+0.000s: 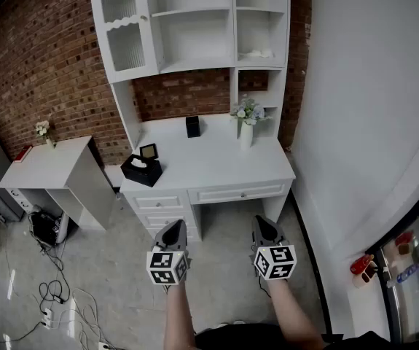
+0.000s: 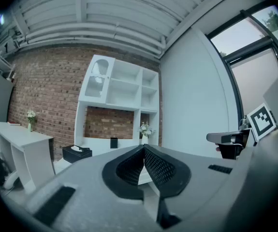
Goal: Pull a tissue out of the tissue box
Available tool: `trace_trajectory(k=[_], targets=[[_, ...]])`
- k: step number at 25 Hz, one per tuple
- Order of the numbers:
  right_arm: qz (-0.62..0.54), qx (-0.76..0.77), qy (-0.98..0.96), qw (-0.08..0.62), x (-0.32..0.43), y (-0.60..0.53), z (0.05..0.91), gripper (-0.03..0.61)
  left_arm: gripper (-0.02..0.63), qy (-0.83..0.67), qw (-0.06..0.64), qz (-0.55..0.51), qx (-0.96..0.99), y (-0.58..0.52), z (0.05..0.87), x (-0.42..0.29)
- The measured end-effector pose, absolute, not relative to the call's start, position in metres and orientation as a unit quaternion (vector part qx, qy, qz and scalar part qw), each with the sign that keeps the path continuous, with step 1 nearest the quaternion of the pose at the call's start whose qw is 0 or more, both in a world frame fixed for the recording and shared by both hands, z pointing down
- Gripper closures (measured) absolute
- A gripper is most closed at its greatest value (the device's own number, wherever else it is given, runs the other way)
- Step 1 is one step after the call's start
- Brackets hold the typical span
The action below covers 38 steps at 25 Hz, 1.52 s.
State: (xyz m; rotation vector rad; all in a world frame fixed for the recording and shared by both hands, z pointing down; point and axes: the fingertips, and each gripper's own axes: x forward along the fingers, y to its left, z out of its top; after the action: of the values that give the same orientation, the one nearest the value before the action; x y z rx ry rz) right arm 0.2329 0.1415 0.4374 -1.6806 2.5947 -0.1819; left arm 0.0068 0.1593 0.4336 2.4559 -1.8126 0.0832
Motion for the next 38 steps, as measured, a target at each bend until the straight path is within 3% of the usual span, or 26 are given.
trace_trajectory(k=[32, 38], targets=[[-0.072, -0.521, 0.851, 0.01, 0.231, 0.145, 0.46, 0.58, 0.604, -0.593, 0.068, 0.057, 0.8, 0.168, 0.461, 0.017], [-0.079, -0.502, 0.861, 0.029, 0.224, 0.148, 0.456, 0.49, 0.604, -0.592, 0.075, 0.061, 0.8, 0.172, 0.467, 0.012]])
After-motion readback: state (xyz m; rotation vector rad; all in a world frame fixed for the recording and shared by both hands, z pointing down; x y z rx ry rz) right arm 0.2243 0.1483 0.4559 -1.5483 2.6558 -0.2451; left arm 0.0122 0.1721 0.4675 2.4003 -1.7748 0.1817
